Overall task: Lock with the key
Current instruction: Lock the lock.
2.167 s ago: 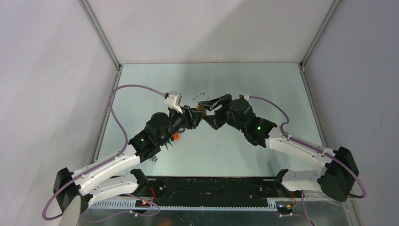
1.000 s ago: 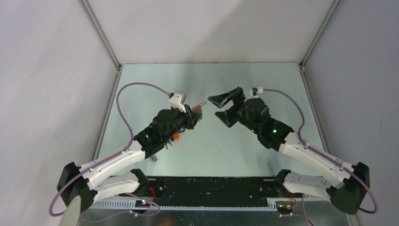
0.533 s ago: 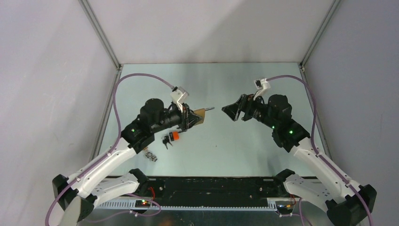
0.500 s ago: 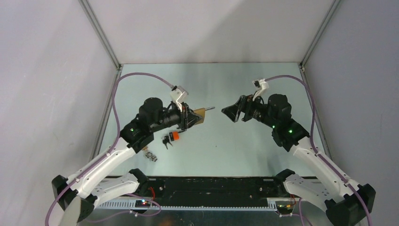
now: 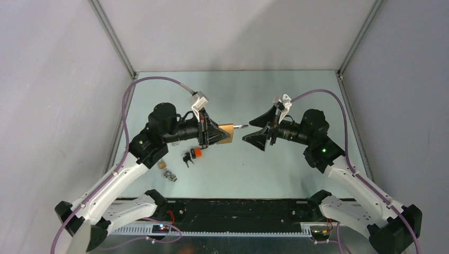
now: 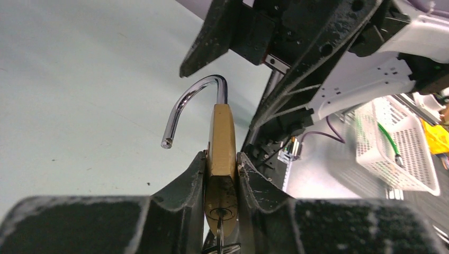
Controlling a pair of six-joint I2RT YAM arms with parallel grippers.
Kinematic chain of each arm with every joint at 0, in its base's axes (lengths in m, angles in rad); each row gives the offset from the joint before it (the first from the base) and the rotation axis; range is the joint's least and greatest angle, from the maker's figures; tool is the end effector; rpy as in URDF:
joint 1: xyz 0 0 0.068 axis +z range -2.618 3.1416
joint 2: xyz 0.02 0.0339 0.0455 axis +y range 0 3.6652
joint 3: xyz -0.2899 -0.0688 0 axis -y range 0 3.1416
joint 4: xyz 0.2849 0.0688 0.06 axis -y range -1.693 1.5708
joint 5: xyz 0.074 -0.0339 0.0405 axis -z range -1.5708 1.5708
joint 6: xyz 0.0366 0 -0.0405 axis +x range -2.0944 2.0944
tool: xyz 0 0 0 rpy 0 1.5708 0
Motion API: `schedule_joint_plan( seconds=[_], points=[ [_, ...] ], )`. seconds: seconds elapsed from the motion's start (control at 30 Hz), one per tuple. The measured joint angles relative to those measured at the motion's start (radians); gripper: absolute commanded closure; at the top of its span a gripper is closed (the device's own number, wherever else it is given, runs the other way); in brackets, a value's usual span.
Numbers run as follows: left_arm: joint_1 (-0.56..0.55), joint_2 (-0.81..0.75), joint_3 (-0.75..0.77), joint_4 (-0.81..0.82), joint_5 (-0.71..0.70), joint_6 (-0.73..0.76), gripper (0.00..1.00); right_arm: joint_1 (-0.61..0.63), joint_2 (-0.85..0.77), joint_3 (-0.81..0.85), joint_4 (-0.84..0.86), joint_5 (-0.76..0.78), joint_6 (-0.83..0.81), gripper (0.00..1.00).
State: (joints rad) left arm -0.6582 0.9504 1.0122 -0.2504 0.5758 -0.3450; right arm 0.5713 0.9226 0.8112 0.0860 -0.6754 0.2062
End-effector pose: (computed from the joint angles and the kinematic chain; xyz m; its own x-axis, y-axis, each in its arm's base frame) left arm 0.1737 -0.1595 0.4072 -0.4562 -0.0058 -0.8899 0.8309 0.3553 -0.4283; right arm 0.1873 0.1476 0.3700 -0.2150 0.0518 -0.9752 -0.9233 0.3146 0.2202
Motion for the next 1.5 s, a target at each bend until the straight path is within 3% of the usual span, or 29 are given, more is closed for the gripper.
schedule_joint_plan(
  seconds=[0.17,0.27,0.4,0.43,0.5,0.67,0.73,0.87,1.07,1.2,1.33,1.43,1.5],
  points=[
    [0.0,0.0,0.004,0.0,0.053,-0.037,1.0,0.004,0.0,-0.001,0.08,-0.018,0.018,0.35],
    [0.0,-0.003,0.004,0.0,0.068,-0.048,1.0,0.008,0.0,-0.001,0.104,-0.052,0.034,0.62],
    [0.0,-0.011,0.004,-0.001,0.08,-0.049,1.0,0.016,0.007,0.014,0.076,-0.09,0.059,0.85],
    [0.0,-0.014,0.004,-0.003,0.084,-0.048,1.0,0.017,0.012,0.024,0.056,-0.097,0.063,0.87],
    [0.0,-0.021,0.004,-0.005,0.083,-0.046,1.0,0.017,0.02,0.039,0.035,-0.101,0.069,0.82],
    [0.0,-0.035,0.001,-0.006,0.085,-0.011,1.0,0.024,0.02,0.058,-0.009,-0.102,0.103,0.44],
    [0.0,-0.048,-0.003,-0.008,0.085,0.017,1.0,0.03,0.016,0.059,-0.022,-0.101,0.106,0.38],
    [0.0,-0.068,-0.005,-0.006,0.111,0.066,1.0,0.035,-0.003,0.059,-0.039,-0.104,0.103,0.36],
    [0.0,-0.09,-0.005,-0.006,0.174,0.096,1.0,0.043,-0.027,0.061,-0.061,-0.12,0.09,0.4],
    [0.0,-0.1,-0.005,-0.006,0.199,0.094,1.0,0.064,-0.037,0.061,-0.059,-0.122,0.077,0.48],
    [0.0,-0.106,-0.005,0.009,0.217,0.083,1.0,0.091,-0.04,0.061,-0.043,-0.13,0.072,0.71],
    [-0.001,-0.107,-0.013,0.055,0.232,0.056,1.0,0.118,-0.039,0.061,-0.026,-0.132,0.069,0.94],
    [-0.003,-0.106,-0.019,0.071,0.24,0.043,1.0,0.13,-0.039,0.063,-0.021,-0.131,0.071,1.0]
  ],
)
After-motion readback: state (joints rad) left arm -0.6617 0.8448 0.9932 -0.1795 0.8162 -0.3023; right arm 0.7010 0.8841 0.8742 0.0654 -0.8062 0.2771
